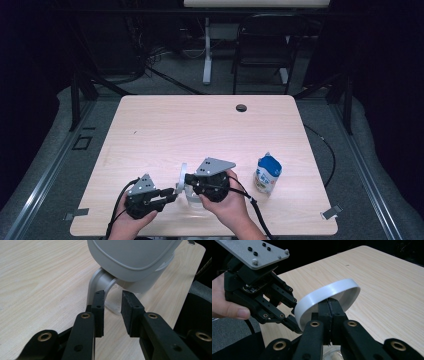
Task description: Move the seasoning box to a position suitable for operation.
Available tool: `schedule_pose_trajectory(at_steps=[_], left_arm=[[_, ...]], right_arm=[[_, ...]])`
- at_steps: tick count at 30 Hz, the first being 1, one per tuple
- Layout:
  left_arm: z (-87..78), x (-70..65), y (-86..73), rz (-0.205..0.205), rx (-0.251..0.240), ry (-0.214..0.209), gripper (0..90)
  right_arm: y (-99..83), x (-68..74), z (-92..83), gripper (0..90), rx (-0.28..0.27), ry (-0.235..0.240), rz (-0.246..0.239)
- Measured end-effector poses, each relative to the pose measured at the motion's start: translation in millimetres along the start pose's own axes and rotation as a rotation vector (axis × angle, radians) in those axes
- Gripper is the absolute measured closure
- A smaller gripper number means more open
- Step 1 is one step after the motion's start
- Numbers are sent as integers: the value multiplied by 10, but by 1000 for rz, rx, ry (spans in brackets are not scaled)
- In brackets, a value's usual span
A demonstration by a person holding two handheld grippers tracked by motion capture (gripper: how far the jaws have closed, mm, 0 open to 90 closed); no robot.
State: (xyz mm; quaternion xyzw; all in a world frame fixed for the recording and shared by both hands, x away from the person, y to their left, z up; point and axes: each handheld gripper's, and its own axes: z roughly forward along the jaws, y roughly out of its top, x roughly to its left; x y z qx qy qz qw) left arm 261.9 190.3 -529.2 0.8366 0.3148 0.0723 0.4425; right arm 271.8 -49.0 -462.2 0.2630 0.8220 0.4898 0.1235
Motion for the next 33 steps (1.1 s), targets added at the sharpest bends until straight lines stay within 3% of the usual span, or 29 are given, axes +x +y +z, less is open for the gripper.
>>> schedule_pose_trajectory(at_steps=[16,33], left_arm=[[-33,34,-15,-12,-8,6,716],[-42,33,-13,-8,-10,11,705]], right_arm=[[-57,-8,-62,858,10,-20,-11],[-222,-79,-273,690,-4,-46,17]])
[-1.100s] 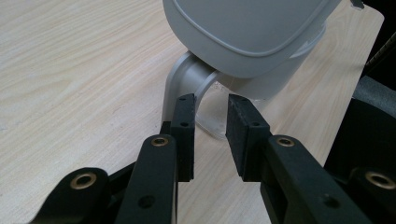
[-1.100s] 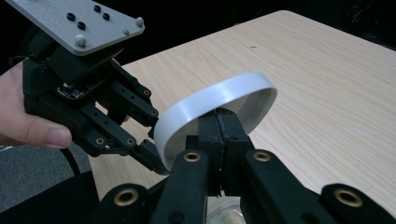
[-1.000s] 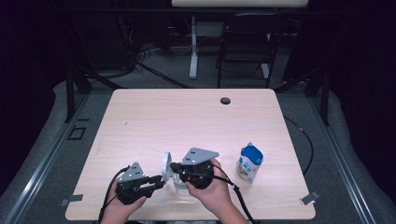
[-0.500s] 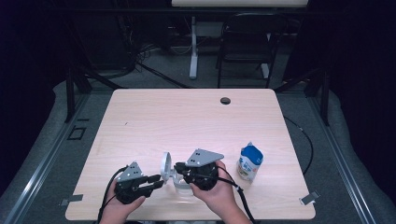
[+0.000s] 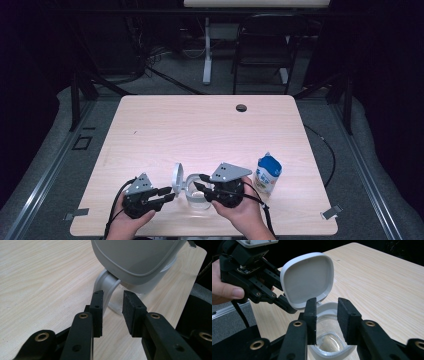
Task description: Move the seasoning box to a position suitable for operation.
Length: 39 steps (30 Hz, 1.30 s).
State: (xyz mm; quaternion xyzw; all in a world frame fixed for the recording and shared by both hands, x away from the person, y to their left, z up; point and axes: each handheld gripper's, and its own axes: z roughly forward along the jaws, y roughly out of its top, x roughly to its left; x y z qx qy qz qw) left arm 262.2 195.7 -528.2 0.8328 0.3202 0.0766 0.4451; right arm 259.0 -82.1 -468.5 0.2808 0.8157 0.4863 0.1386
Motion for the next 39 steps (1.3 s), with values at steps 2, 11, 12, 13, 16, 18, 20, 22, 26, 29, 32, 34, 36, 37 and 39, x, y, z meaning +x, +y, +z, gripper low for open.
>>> schedule_pose_trajectory(at_steps=[2,11,12,13,16,18,20,22,26,29,32,34,36,37,39], left_arm=[[-3,0,0,2,2,1,704],[1,0,1,3,1,1,701],[0,1,0,3,1,1,701],[-6,4,0,8,3,4,701],[-13,24,-6,15,4,9,699],[-10,33,-13,21,10,16,698],[-6,35,-16,26,9,18,694],[-21,44,-18,32,7,11,693],[-47,80,-47,35,-3,-4,689],[-62,120,-72,25,-1,-2,689],[-76,136,-63,10,-14,-9,688],[-78,130,-46,8,-14,-15,686],[-66,127,-25,5,-21,-25,683],[-62,124,-20,6,-20,-23,681],[-52,110,0,10,-19,-28,680]], right_arm=[[-18,-6,-33,670,-4,-5,-1],[-127,-18,-172,609,5,-49,14],[-146,-20,-197,606,3,-57,18],[-162,-22,-217,604,-1,-60,25],[-246,-29,-319,588,-6,-79,41],[-302,-30,-390,566,-11,-93,44],[-363,-22,-474,532,-18,-110,44],[-414,-22,-552,532,-19,-116,45],[-537,-40,-685,527,-1,-140,72],[-583,-76,-742,521,-2,-168,87],[-624,-108,-782,519,-9,-187,103],[-666,-135,-807,523,-10,-191,116],[-699,-149,-832,526,-2,-194,119],[-728,-157,-853,525,-1,-199,125],[-767,-166,-885,525,1,-206,133]])
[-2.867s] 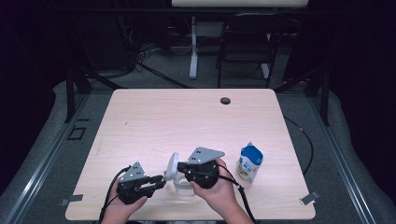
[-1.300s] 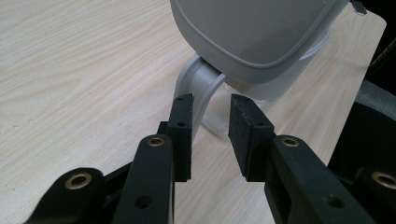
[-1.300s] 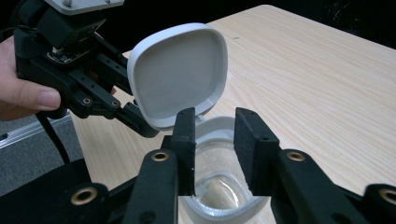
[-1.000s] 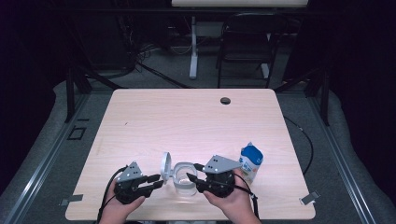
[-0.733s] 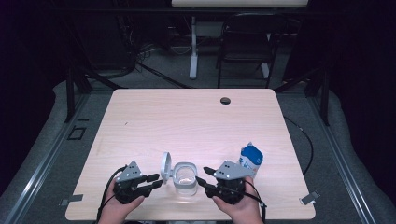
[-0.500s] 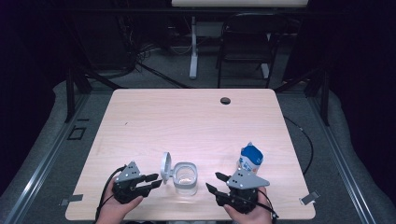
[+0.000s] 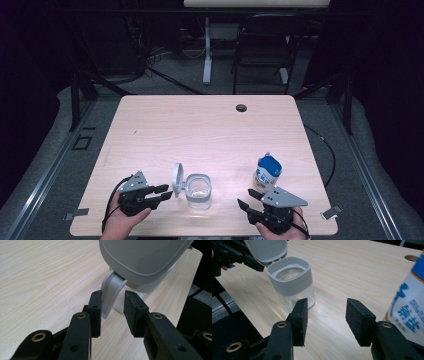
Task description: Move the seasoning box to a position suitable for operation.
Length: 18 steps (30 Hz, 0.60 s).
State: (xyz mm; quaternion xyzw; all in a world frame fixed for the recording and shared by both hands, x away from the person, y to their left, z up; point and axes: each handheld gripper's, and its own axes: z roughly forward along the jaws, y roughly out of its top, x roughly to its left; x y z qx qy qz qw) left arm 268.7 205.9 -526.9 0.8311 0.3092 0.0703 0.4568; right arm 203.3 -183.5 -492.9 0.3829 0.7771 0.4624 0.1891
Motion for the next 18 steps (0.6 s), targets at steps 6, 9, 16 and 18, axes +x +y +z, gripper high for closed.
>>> schedule_pose_trajectory(at_steps=[6,9,16,18], left_arm=[[45,-88,7,4,8,-14,667],[63,-114,5,10,12,-16,662],[-15,-98,-15,26,-3,-4,654],[-20,-97,-42,26,1,-9,654]], right_arm=[[-179,-150,-146,525,14,-48,40],[-269,-271,-188,523,20,-77,77],[-367,-423,-259,500,13,-139,126],[-364,-472,-283,486,18,-175,120]])
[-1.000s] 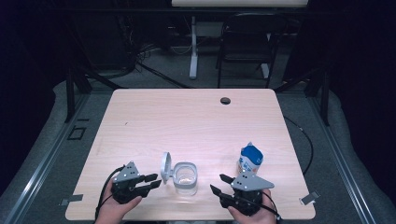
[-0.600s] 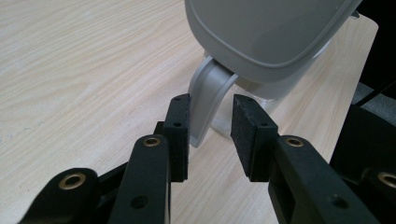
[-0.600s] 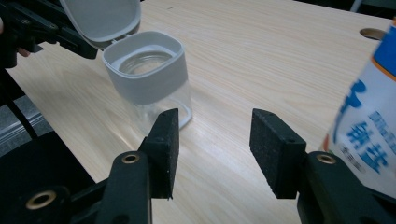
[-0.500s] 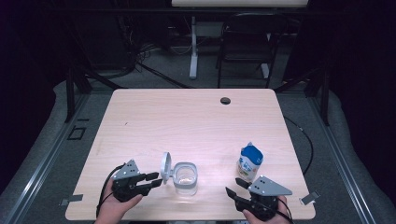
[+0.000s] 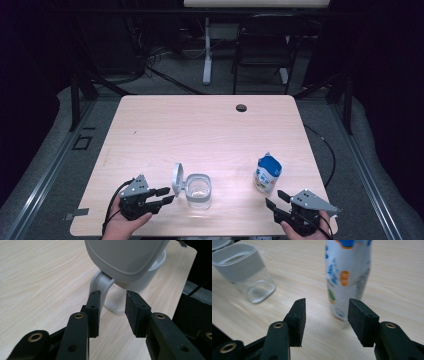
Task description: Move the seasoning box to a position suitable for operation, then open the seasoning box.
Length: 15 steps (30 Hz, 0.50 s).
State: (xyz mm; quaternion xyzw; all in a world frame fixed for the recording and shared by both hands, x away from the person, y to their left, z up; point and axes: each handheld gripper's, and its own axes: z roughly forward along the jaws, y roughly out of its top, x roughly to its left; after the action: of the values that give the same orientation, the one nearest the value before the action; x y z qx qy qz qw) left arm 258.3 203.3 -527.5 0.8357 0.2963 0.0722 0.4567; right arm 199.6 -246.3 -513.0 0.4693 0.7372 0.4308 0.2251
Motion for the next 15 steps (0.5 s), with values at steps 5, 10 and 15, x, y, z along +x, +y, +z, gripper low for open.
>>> schedule_pose_trajectory(at_steps=[5,10,15], left_arm=[[-74,26,-14,-13,-13,8,654],[-139,68,-21,-28,-25,26,650],[-156,122,-30,-41,-32,36,632]], right_arm=[[-21,-164,46,455,10,-40,46],[-49,-232,162,445,13,-54,55],[-42,-223,199,401,8,-40,37]])
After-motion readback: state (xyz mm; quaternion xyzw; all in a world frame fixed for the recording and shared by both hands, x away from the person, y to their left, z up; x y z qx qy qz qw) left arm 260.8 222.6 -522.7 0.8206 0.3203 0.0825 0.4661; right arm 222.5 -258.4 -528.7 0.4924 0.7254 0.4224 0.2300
